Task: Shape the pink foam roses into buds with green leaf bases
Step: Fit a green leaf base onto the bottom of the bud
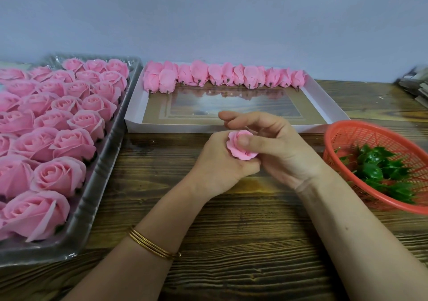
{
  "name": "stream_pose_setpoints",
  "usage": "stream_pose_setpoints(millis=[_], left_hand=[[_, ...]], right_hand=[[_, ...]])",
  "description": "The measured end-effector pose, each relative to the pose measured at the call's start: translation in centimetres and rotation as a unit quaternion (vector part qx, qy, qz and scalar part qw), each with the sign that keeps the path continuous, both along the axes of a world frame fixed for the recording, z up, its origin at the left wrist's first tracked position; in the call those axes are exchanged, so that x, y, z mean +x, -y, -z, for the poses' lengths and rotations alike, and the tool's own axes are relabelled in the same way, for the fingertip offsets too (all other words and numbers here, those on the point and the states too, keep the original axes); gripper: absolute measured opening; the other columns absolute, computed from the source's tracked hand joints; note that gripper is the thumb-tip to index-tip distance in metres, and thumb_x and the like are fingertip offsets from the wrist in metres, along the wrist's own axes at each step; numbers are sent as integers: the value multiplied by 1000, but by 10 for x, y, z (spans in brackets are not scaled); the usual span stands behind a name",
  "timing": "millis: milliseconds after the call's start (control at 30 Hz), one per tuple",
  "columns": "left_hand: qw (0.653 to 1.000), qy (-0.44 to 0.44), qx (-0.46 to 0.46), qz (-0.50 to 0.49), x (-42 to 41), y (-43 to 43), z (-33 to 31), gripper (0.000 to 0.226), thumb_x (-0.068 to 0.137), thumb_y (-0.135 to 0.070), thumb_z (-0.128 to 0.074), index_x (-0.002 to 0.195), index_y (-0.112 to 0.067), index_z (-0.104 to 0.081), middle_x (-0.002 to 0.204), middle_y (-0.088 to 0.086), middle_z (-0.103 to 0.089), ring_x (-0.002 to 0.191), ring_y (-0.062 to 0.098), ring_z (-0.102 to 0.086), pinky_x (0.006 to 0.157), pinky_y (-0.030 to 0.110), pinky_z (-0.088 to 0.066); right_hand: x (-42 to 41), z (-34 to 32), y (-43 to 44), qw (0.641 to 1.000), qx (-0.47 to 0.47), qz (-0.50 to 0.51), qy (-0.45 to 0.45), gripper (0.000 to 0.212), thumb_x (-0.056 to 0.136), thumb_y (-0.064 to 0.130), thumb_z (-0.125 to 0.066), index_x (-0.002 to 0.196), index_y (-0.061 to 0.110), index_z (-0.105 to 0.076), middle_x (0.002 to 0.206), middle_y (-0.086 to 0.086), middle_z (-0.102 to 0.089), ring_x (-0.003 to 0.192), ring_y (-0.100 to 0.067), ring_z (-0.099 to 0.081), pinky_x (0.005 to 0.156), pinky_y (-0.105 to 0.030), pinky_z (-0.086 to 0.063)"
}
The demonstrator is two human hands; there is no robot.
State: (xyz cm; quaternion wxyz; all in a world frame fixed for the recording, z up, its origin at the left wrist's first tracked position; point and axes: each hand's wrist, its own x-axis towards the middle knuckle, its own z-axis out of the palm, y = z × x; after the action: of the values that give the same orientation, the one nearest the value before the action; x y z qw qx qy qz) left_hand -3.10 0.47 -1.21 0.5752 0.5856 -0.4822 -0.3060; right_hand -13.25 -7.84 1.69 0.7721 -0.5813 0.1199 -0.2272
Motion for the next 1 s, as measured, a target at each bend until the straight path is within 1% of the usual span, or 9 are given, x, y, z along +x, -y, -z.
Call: stream_pose_setpoints(millis=[100, 233, 400, 500, 567, 667, 867, 933, 1000], left_hand=[[1000, 11, -10, 1, 0, 0, -1, 31, 70, 9, -72, 73, -21, -67, 67, -7, -68, 65, 0, -63, 58, 14, -49], [1000, 5, -27, 0, 0, 0, -2, 27, 66, 9, -73, 77, -15, -67, 81, 3, -71, 75, 13, -69, 65, 19, -56], [999, -21, -33, -3, 2, -1, -2, 34, 67, 9, -76, 74, -23, -66, 72, -10, -69, 74, 0, -67, 67, 14, -51], [999, -40, -30, -7, 3, 0, -1, 21, 68, 7, -77, 82, -5, -67, 79, 4, -71, 81, 10, -69, 72, 22, -56], [998, -48, -30, -6, 3, 0, -1, 21, 72, 11, -76, 89, 5, -65, 84, 14, -70, 86, 19, -70, 78, 29, -58], [997, -65, -25, -15, 3, 1, -1, 26, 72, 11, -76, 94, 10, -63, 89, 18, -68, 91, 24, -69, 81, 33, -57], [994, -97, -21, -34, 4, 5, 1, 42, 67, 2, -78, 102, 13, -58, 97, 30, -65, 94, 35, -66, 78, 38, -57], [994, -100, -13, -46, 6, 6, 3, 48, 69, 3, -82, 108, 9, -54, 95, 22, -64, 90, 29, -66, 73, 29, -56], [993, -100, -7, -61, 6, 7, 4, 52, 69, 3, -82, 113, 3, -53, 97, 14, -64, 89, 19, -66, 74, 25, -55]], right_hand=[[1, 2, -3, 1000, -16, -3, -13, 21, 61, -2, -75, 77, 11, -77, 113, -9, -71, 109, -15, -65, 88, -26, -53], [4, 5, -5, 1000, -11, -9, -24, 25, 64, -8, -70, 77, 12, -77, 112, -8, -71, 104, -17, -66, 89, -29, -55], [6, 7, -7, 1000, -5, -18, -21, 27, 61, -1, -75, 83, 13, -78, 111, -13, -69, 105, -22, -64, 98, -36, -51], [7, 9, -7, 1000, -4, -16, -27, 28, 66, -4, -71, 86, 15, -79, 110, -17, -66, 104, -25, -62, 100, -40, -49], [8, 10, -7, 1000, -2, -18, -22, 28, 65, 0, -74, 87, 16, -79, 106, -14, -67, 103, -24, -62, 99, -39, -49], [8, 13, -6, 1000, 6, -27, -9, 33, 59, 10, -79, 91, 15, -78, 103, -7, -68, 103, -23, -60, 101, -39, -47], [6, 15, -1, 1000, 1, -26, -5, 44, 59, 9, -83, 103, 12, -75, 103, -2, -71, 103, -15, -63, 99, -30, -49], [5, 16, 0, 1000, 0, -27, -12, 53, 61, 4, -84, 112, 10, -70, 103, -3, -71, 103, -16, -63, 99, -30, -49], [4, 15, 1, 1000, 13, -18, -17, 48, 71, 1, -74, 117, 8, -65, 106, -6, -71, 103, -17, -64, 97, -29, -50]])
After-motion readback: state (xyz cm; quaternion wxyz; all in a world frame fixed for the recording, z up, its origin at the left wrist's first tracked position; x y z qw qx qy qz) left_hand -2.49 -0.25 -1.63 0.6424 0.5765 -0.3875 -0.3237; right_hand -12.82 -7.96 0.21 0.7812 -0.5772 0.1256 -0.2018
